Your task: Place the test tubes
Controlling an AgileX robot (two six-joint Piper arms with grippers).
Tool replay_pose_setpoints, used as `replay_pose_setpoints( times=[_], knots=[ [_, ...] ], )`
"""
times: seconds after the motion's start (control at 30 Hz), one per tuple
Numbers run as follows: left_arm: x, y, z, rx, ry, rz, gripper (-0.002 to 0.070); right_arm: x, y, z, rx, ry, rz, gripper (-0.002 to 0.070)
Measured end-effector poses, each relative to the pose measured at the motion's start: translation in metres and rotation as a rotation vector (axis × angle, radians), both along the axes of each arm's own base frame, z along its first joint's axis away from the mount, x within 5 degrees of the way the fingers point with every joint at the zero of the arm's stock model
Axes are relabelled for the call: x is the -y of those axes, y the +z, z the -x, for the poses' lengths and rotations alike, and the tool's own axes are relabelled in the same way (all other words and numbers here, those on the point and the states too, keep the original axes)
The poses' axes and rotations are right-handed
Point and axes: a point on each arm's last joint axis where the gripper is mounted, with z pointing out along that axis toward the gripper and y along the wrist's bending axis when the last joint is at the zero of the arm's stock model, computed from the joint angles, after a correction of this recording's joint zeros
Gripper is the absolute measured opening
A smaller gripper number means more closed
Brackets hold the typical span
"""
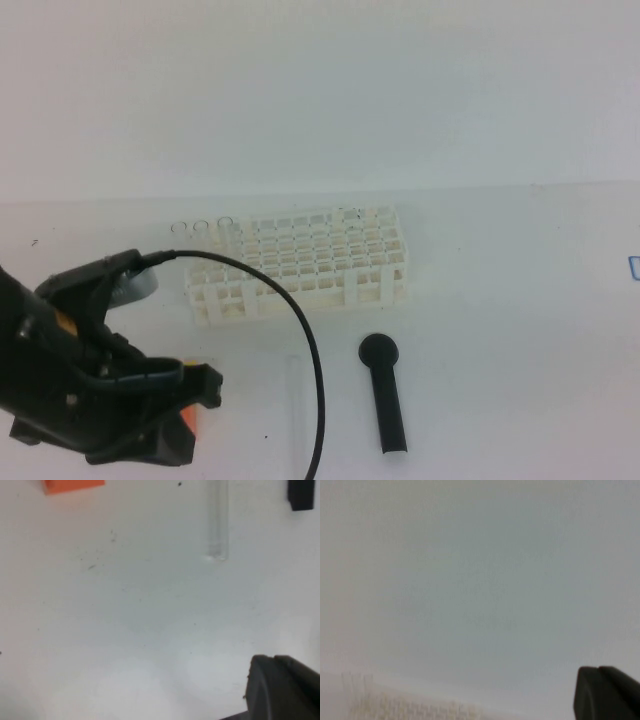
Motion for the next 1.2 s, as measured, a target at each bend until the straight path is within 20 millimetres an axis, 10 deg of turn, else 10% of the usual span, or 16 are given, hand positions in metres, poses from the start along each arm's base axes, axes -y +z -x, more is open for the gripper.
replay_pose_setpoints(
  times=[0.47, 1.2],
  knots=[
    [0.022, -0.007, 0.006, 0.075, -0.056, 0.015, 0.0000, -0.011, 0.025, -0.094, -0.658, 0.190, 0.290, -0.0001],
    [0.074, -0.062, -0.013, -0.094, -0.015, -0.080, 0.0042, -0.039, 0.024, -0.087, -0.650, 0.435, 0.425, -0.0001]
  ],
)
